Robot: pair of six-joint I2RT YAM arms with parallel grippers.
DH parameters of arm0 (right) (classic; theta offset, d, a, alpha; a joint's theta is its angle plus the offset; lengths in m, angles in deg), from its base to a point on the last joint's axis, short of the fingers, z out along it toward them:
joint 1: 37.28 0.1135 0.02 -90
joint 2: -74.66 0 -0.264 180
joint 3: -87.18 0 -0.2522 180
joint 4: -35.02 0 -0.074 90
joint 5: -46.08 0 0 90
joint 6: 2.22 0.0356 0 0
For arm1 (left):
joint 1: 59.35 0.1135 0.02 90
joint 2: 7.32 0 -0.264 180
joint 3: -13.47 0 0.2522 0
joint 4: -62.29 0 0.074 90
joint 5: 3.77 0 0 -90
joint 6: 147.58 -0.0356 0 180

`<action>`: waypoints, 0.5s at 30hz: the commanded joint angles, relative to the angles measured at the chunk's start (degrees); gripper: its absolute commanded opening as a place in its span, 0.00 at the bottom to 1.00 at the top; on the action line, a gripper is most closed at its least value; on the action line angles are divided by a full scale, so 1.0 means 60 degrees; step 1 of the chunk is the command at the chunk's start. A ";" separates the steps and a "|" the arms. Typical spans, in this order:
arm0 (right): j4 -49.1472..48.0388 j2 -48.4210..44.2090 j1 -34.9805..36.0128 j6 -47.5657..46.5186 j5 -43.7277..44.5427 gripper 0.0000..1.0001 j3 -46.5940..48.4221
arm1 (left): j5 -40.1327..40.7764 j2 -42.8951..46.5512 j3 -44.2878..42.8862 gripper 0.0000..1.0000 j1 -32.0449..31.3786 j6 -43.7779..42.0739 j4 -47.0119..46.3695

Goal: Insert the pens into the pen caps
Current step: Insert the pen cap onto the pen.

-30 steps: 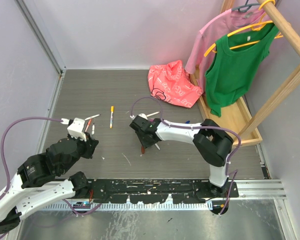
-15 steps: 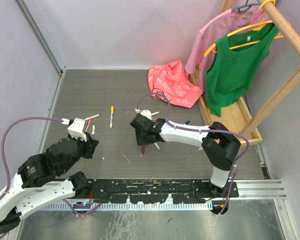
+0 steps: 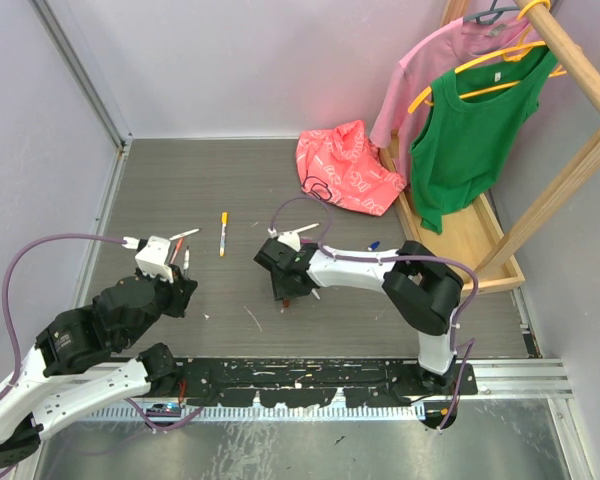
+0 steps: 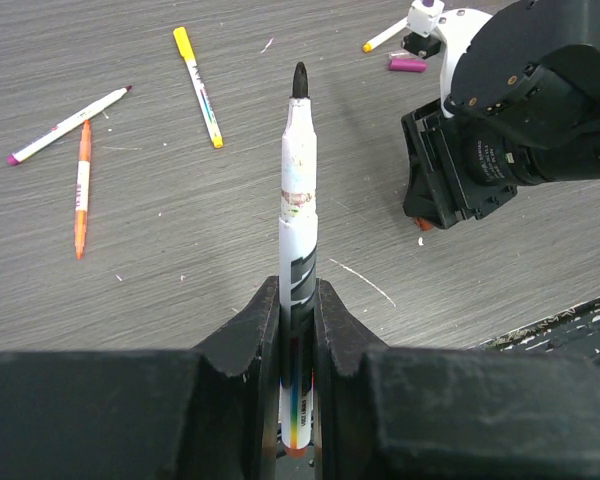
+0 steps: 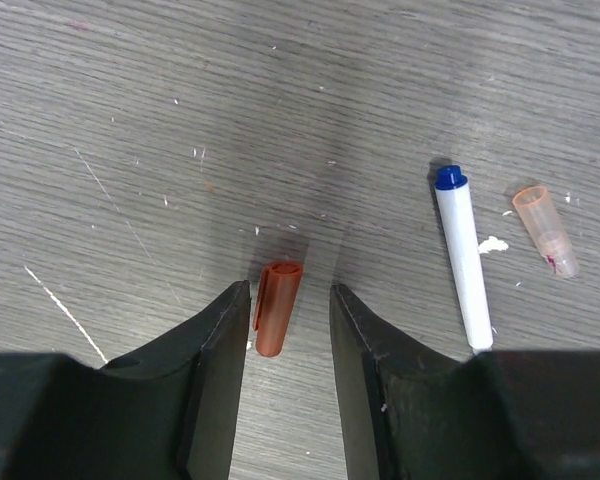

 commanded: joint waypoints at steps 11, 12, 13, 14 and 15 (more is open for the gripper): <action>0.0732 0.0482 0.0202 0.0012 0.0394 0.37 0.0884 | 0.0197 0.0070 -0.0012 0.00 0.0022 -0.0021 -0.0342; 0.0877 0.0519 0.0227 -0.0021 0.0494 0.37 0.0936 | 0.0184 0.0060 -0.0018 0.00 0.0022 -0.0024 -0.0337; 0.1003 0.0554 0.0230 -0.0027 0.0571 0.37 0.0961 | 0.0182 0.0058 -0.0015 0.00 0.0015 -0.0018 -0.0344; 0.1097 0.0584 0.0233 -0.0055 0.0604 0.37 0.0984 | 0.0182 0.0055 -0.0018 0.00 0.0025 -0.0023 -0.0339; 0.1147 0.0610 0.0235 -0.0071 0.0606 0.37 0.0974 | 0.0182 0.0050 -0.0010 0.00 0.0016 -0.0022 -0.0351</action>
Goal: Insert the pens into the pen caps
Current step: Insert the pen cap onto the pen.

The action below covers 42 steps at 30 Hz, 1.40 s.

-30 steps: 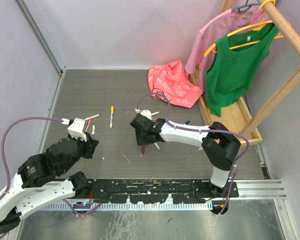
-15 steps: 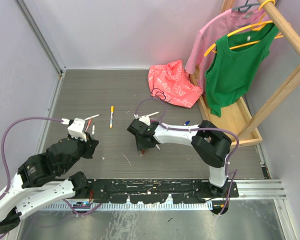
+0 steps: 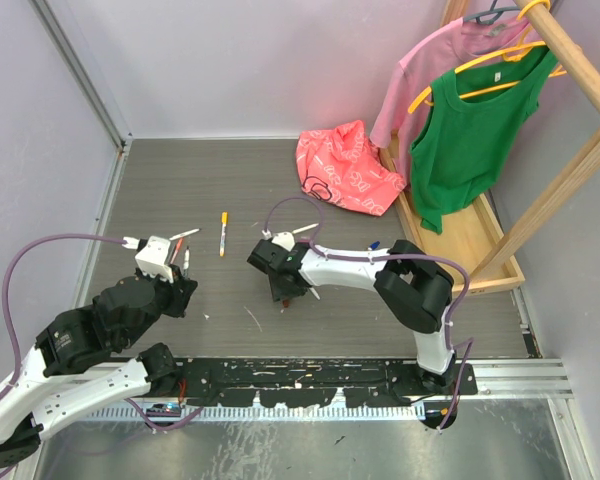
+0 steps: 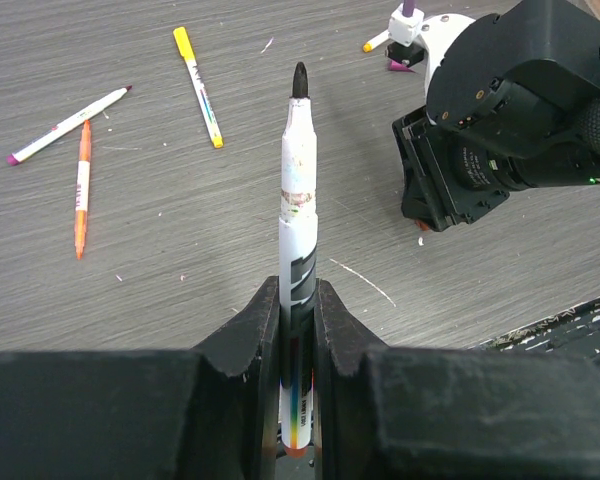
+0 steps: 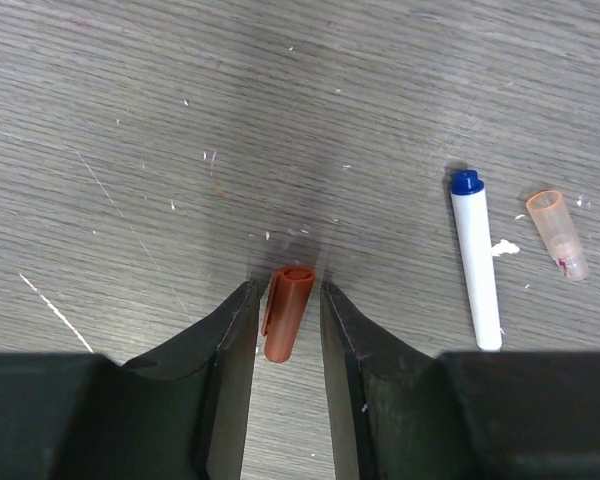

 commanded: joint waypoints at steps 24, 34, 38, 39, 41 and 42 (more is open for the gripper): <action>0.0463 0.0374 0.0209 -0.0435 0.0130 0.07 0.0347 | 0.0130 -0.0047 0.0005 0.00 0.0017 -0.0024 -0.0367; -0.0598 -0.1084 0.0205 -0.1371 0.0113 0.00 -0.0216 | -0.0270 0.0537 0.0371 0.00 0.0025 -0.0213 -0.0942; -0.1307 -0.1897 0.0144 -0.1699 0.0062 0.00 -0.0691 | -0.0143 0.0723 0.0444 0.00 0.0028 -0.0187 -0.0995; -0.1540 -0.2131 0.0113 -0.1750 -0.0004 0.00 -0.0856 | -0.0148 0.0729 0.0455 0.00 0.0025 -0.0174 -0.1001; -0.2014 -0.2654 0.0022 -0.1797 -0.0108 0.00 -0.1247 | -0.0275 0.0723 0.0466 0.00 0.0025 -0.0157 -0.1067; -0.2277 -0.2914 -0.0020 -0.1812 -0.0164 0.00 -0.1465 | -0.0360 0.0698 0.0472 0.00 0.0017 -0.0141 -0.1129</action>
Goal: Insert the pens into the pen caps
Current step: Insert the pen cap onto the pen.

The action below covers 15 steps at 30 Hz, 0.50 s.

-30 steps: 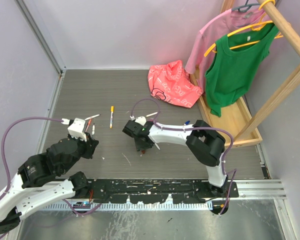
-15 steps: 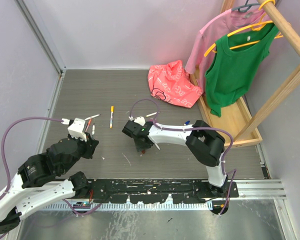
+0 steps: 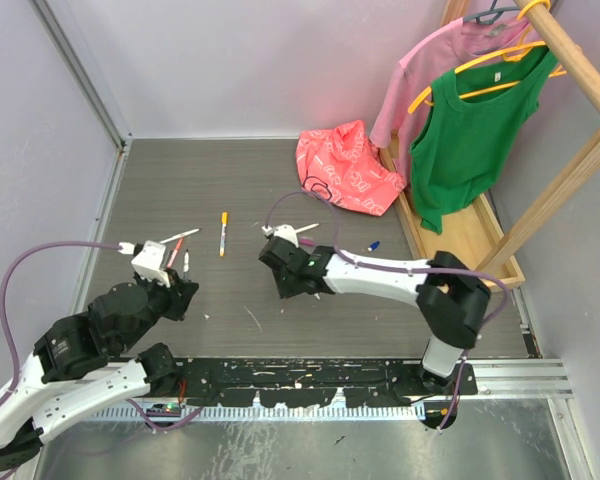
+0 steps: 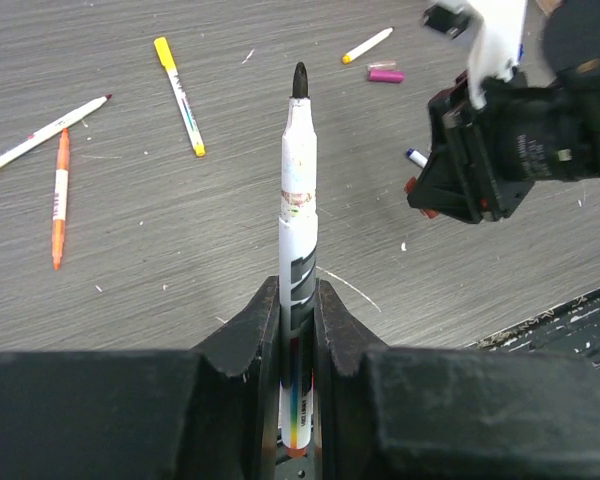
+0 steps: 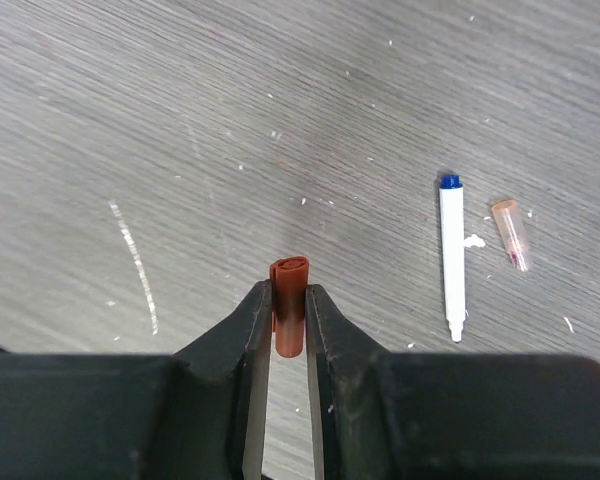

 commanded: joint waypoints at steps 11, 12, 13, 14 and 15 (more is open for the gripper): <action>-0.4304 -0.4781 -0.1223 -0.0030 -0.1699 0.00 -0.3285 | -0.1486 -0.0832 0.0291 0.00 0.0019 0.0427 -0.1920; -0.4478 -0.5068 -0.1354 0.0022 -0.1747 0.00 -0.3454 | -0.1608 -0.0916 0.0314 0.00 0.0022 0.0456 -0.2025; -0.4652 -0.5335 -0.1469 0.0049 -0.1855 0.00 -0.3636 | -0.1671 -0.0991 0.0311 0.00 0.0026 0.0484 -0.2154; -0.4864 -0.5643 -0.1562 0.0045 -0.1970 0.00 -0.3792 | -0.1736 -0.1077 0.0311 0.00 0.0021 0.0502 -0.2269; -0.5011 -0.5927 -0.1636 0.0067 -0.1998 0.00 -0.3911 | -0.1804 -0.1183 0.0311 0.00 0.0026 0.0520 -0.2386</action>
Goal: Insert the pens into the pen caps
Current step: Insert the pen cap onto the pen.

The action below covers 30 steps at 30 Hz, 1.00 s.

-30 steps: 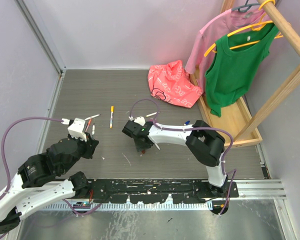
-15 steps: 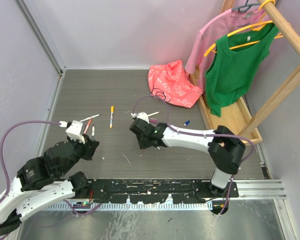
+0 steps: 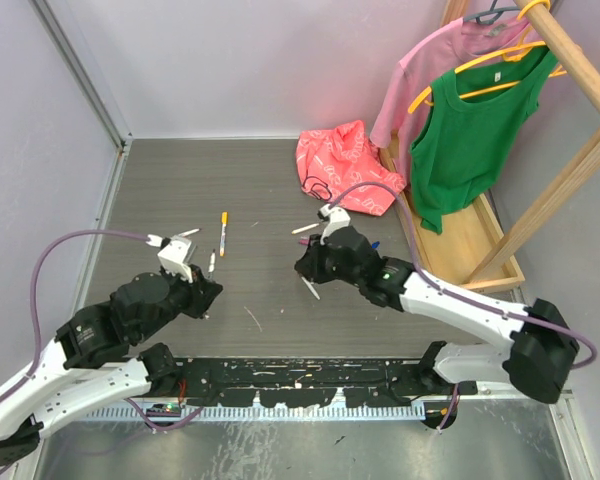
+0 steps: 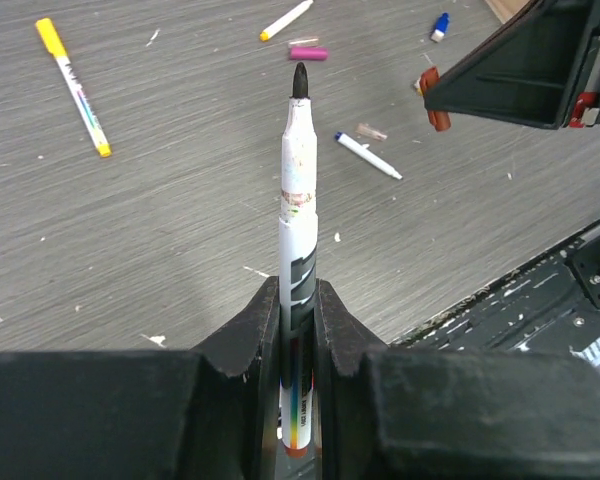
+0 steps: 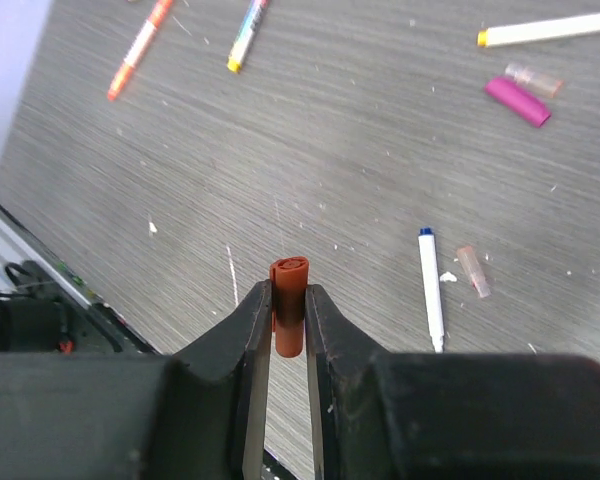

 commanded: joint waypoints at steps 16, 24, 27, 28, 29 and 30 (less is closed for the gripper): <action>-0.4102 -0.3537 -0.0520 0.0540 -0.0571 0.00 -0.0692 | -0.2813 -0.1587 0.0110 0.00 0.0022 -0.0326 -0.4008; -0.6295 -0.3515 -0.0520 0.1175 -0.0715 0.00 -0.0864 | -0.4383 -0.2585 -0.0229 0.00 0.0018 -0.0271 -0.5093; -0.6785 -0.3487 -0.0520 0.1351 -0.0807 0.00 -0.0912 | -0.4659 -0.2811 -0.0300 0.00 0.0021 -0.0195 -0.5397; -0.6955 -0.3466 -0.0527 0.1449 -0.0861 0.00 -0.0937 | -0.4717 -0.2861 -0.0320 0.00 0.0022 -0.0177 -0.5460; -0.7102 -0.3436 -0.0521 0.1576 -0.0896 0.00 -0.0962 | -0.4762 -0.2886 -0.0324 0.00 0.0028 -0.0173 -0.5522; -0.7210 -0.3403 -0.0520 0.1648 -0.0951 0.00 -0.0980 | -0.4799 -0.2925 -0.0350 0.00 0.0025 -0.0173 -0.5551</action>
